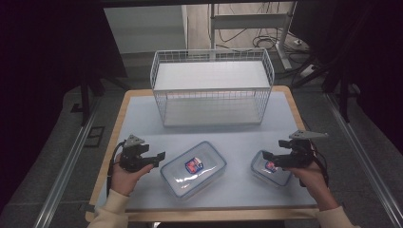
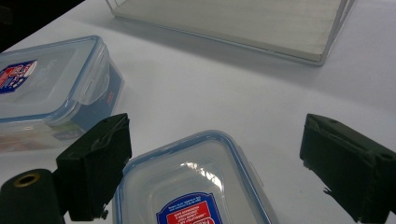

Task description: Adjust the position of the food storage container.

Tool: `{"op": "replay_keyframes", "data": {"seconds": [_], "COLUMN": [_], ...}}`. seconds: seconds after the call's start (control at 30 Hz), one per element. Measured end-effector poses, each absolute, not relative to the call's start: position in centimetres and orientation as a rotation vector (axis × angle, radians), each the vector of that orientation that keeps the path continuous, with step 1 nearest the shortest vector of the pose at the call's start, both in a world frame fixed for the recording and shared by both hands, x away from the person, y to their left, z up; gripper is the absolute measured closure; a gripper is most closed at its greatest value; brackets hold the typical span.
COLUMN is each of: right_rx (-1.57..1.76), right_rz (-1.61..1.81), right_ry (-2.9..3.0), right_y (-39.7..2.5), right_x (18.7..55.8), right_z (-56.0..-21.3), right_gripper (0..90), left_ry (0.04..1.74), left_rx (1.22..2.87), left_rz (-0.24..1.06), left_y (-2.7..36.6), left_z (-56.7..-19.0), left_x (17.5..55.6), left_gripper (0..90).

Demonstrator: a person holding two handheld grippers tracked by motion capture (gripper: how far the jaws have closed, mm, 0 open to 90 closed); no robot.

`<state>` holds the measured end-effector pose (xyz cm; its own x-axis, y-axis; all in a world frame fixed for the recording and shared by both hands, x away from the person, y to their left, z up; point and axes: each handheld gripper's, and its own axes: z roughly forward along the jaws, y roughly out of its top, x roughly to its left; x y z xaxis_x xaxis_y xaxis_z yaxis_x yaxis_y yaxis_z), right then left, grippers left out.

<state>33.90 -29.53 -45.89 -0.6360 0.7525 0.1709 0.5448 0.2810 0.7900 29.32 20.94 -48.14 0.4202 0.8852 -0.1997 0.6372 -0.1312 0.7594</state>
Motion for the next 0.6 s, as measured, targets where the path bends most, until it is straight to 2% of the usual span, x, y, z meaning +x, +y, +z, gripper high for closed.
{"op": "replay_keyframes", "data": {"seconds": [0.37, 0.57, 0.6], "right_rx": [1.217, 1.191, 1.189], "right_rz": [1.278, 1.272, 1.265], "right_ry": [2.290, 2.292, 2.292], "right_y": [-29.97, -29.88, -29.89], "right_x": [33.86, 33.63, 33.55], "right_z": [-45.80, -45.50, -45.56], "right_gripper": [9.2, 10.5, 10.5], "left_ry": [1.291, 1.270, 1.267], "left_rx": [1.856, 1.857, 1.857], "left_rz": [0.334, 0.335, 0.333], "left_y": [21.24, 21.33, 21.31], "left_z": [-48.05, -47.58, -47.45], "left_x": [29.02, 28.71, 28.66], "left_gripper": [24.9, 32.0, 37.5]}}
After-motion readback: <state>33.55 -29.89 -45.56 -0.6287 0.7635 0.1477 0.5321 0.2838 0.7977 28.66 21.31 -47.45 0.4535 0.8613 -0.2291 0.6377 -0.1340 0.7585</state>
